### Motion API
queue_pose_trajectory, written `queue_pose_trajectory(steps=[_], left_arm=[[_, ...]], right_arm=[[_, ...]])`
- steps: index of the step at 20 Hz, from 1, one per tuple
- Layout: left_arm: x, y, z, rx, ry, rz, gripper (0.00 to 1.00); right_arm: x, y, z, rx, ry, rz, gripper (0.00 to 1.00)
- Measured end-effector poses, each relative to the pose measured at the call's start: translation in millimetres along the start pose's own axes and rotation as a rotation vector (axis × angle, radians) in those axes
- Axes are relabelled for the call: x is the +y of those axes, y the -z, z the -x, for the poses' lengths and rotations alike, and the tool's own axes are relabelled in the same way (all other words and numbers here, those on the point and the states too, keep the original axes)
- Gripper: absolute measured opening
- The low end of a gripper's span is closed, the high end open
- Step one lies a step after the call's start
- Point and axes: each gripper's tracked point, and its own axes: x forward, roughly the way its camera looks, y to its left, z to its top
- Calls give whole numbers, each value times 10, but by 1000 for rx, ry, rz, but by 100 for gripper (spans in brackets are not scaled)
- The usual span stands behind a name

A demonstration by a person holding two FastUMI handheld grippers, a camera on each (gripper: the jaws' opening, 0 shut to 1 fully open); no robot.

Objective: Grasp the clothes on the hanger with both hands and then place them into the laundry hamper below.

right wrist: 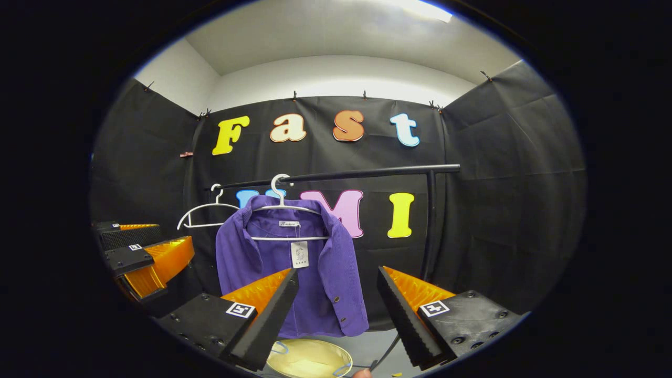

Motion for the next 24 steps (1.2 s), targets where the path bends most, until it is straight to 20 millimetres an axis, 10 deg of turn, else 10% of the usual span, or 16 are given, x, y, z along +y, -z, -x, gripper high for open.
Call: queue_pose_trajectory(steps=[10,19,24], left_arm=[[-196,240,-1111,31,-23,-3,94],[52,598,-2051,76,-182,-61,94],[80,764,-2299,116,-191,-82,69]], right_arm=[[-102,156,-287,30,6,8,98],[-306,357,-406,75,40,36,98],[-256,433,-582,82,33,39,98]])
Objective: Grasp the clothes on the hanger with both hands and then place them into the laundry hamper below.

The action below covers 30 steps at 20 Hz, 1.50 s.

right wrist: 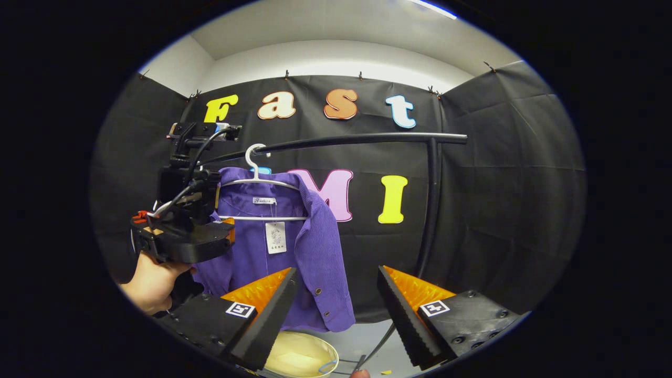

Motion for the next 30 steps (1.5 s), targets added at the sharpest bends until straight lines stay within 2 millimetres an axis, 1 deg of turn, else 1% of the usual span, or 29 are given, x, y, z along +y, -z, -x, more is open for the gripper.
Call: queue_pose_trajectory(steps=[2,3,4,5,6,8,9,10,12,13,15,16,17,18,19,20,21,22,23,24,25,26,27,29,30], left_arm=[[50,15,5,-7,-12,-4,48],[71,52,21,0,-10,5,43],[104,66,41,7,-12,16,34],[145,46,64,7,-7,32,34],[203,3,95,-4,-7,54,23],[380,-47,171,-22,-20,86,12],[421,-27,189,-17,-26,94,8],[459,-20,211,-9,-25,96,8],[464,-13,226,-2,-2,94,9],[478,-15,235,-3,3,88,7],[480,-10,241,4,14,88,9],[477,-17,241,8,18,91,7],[471,-12,233,13,21,91,9],[474,-15,221,16,20,89,7],[490,-12,220,19,17,86,8],[501,-14,206,20,12,81,9],[506,-4,192,20,9,76,9],[504,-6,175,20,10,74,9],[495,7,176,23,17,74,9],[486,1,169,21,23,74,7],[514,-8,170,11,21,72,9],[571,-27,175,-1,7,71,9],[614,-59,178,-9,-4,72,6],[703,-124,162,-25,-20,70,6],[759,-185,150,-36,-29,62,5]], right_arm=[[77,-46,-171,-22,-22,-5,98],[137,-94,-281,-42,-36,-7,98],[210,-127,-418,-61,-58,-13,98],[293,-142,-562,-75,-83,-18,99],[355,-139,-719,-82,-100,-25,98],[485,-133,-1009,-89,-128,-60,96],[550,-122,-1147,-91,-138,-81,97],[614,-94,-1295,-85,-150,-100,98],[708,-36,-1551,-78,-159,-138,99],[752,-51,-1668,-91,-164,-156,99],[757,-78,-1928,-126,-142,-149,98],[736,-70,-2051,-138,-120,-132,97],[692,-40,-2180,-140,-88,-116,96],[665,-18,-2243,-142,-63,-106,83],[683,6,-2325,-142,-64,-102,70],[722,12,-2347,-136,-77,-101,58],[729,37,-2444,-130,-75,-94,58],[601,109,-2417,-110,-30,-95,41],[584,133,-2444,-115,-45,-122,25],[592,81,-2439,-127,-62,-127,9],[546,75,-2450,-139,-56,-87,12],[464,27,-2437,-163,-38,-33,12],[361,-78,-2401,-208,-11,24,12],[151,-364,-2314,-308,59,137,12],[85,-470,-2298,-347,89,187,12]])
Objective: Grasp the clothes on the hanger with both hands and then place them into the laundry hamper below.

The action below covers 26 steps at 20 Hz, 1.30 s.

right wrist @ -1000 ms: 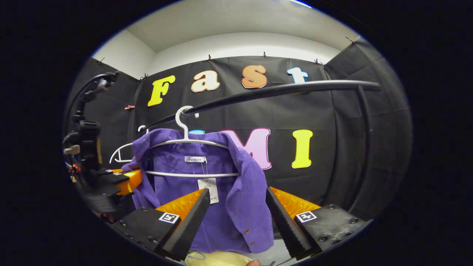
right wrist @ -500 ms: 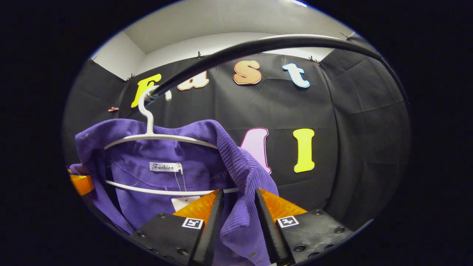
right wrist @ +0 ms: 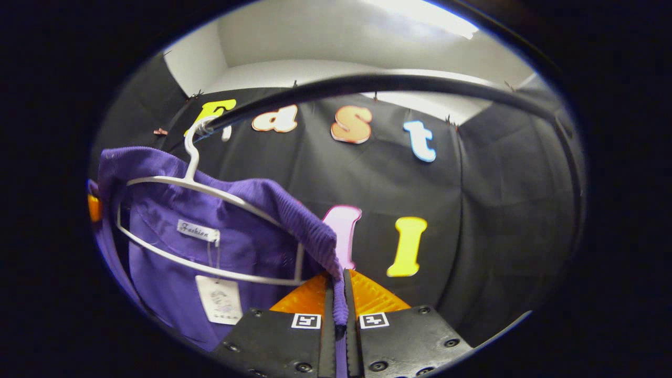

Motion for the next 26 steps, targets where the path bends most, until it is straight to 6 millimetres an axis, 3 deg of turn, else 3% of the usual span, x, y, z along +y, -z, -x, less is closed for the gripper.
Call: queue_pose_trajectory(steps=[5,10,13,17,20,24,26], left_arm=[[458,-349,-192,-83,-85,-35,5],[639,-532,-343,-110,-109,-21,5],[691,-638,-477,-135,-101,-7,6],[668,-501,-739,-117,-41,-19,5],[637,-208,-960,-35,9,-7,7],[531,124,-969,-17,19,-73,5],[582,42,-863,-64,-6,-60,5]], right_arm=[[-164,-371,-185,-109,53,127,12],[-333,-782,-257,-268,108,244,12],[-375,-795,-394,-302,123,287,12],[-265,-331,-670,-240,55,321,12],[-118,230,-788,-135,-41,288,15],[50,944,-598,-18,-87,266,12],[36,951,-402,-23,-70,242,12]])
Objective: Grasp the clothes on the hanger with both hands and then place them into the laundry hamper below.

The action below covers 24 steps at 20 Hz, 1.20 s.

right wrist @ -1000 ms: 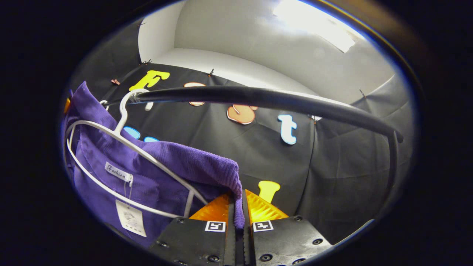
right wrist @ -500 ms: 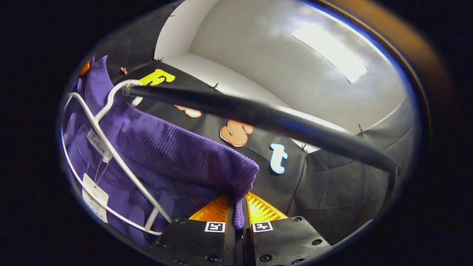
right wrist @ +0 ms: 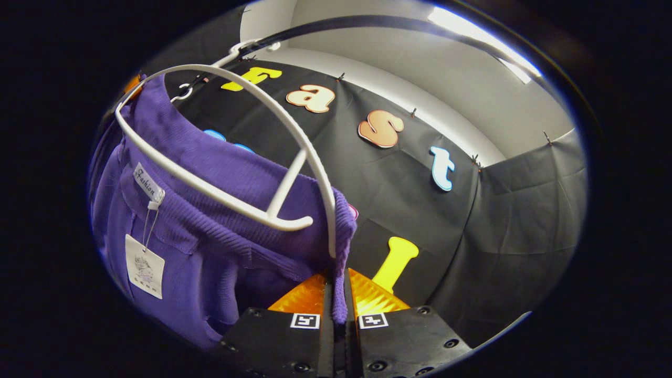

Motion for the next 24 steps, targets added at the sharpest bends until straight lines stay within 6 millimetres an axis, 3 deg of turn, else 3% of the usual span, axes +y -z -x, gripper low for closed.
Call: queue_pose_trajectory(steps=[2,5,9,13,16,20,24], left_arm=[[80,0,16,15,-19,33,6],[96,-35,-1,55,7,129,5],[22,-53,107,73,40,49,5],[23,199,93,104,47,74,5],[123,431,231,115,39,75,5],[170,624,433,139,33,66,5],[-35,764,715,178,93,94,5]], right_arm=[[123,-50,121,22,-18,-63,12],[139,-51,121,62,-28,-145,12],[423,359,-62,189,-110,-205,12],[671,490,91,223,-153,-199,12],[779,303,486,174,-165,-228,12],[953,-142,844,118,-234,-287,12],[1094,-571,1078,138,-303,-428,12]])
